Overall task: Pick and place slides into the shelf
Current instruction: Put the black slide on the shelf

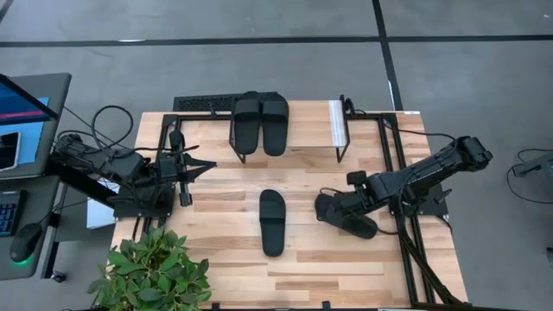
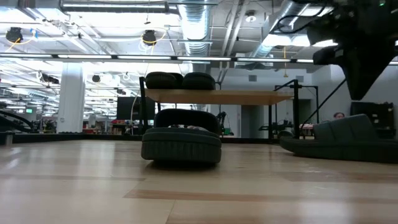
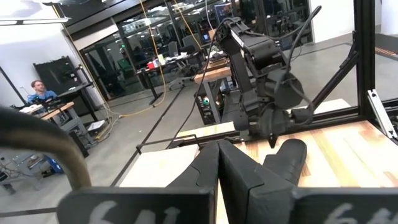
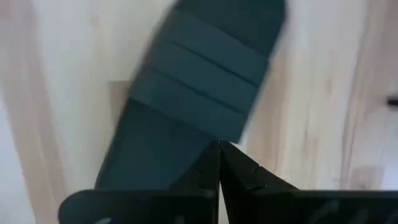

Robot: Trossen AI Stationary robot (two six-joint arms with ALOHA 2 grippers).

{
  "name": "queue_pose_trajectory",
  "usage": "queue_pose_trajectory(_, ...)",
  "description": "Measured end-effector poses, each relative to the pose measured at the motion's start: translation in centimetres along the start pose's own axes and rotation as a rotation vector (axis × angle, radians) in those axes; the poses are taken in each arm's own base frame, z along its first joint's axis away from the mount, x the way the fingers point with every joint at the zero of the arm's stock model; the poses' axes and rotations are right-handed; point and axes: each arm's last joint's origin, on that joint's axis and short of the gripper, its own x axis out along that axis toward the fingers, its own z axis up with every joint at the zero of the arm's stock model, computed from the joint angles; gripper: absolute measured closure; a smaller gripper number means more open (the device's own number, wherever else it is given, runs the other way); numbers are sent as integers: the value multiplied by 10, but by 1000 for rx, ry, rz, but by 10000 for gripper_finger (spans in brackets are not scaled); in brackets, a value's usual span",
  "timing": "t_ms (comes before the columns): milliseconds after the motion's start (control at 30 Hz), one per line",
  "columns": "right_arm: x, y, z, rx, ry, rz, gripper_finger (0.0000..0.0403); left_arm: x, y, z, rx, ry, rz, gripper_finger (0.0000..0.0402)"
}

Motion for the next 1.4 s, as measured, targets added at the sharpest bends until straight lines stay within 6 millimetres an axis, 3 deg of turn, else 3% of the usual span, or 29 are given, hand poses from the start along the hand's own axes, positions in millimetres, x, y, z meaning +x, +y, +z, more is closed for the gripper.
queue_pose_trajectory(267, -2, 10, 2, -112, -80, -66, 389, 0, 0, 0, 0, 0, 0, 401)
queue_pose_trajectory(667, -3, 22, -3, -173, -92, -93, 280, 0, 0, 0, 0, 1, 0, 401)
queue_pose_trajectory(867, 10, 33, -11, -292, -102, -90, 247, 0, -1, -2, 0, 15, -4, 401)
queue_pose_trajectory(1400, 34, 35, -20, -324, -149, -181, 232, 0, -1, -2, -1, 16, -5, 401)
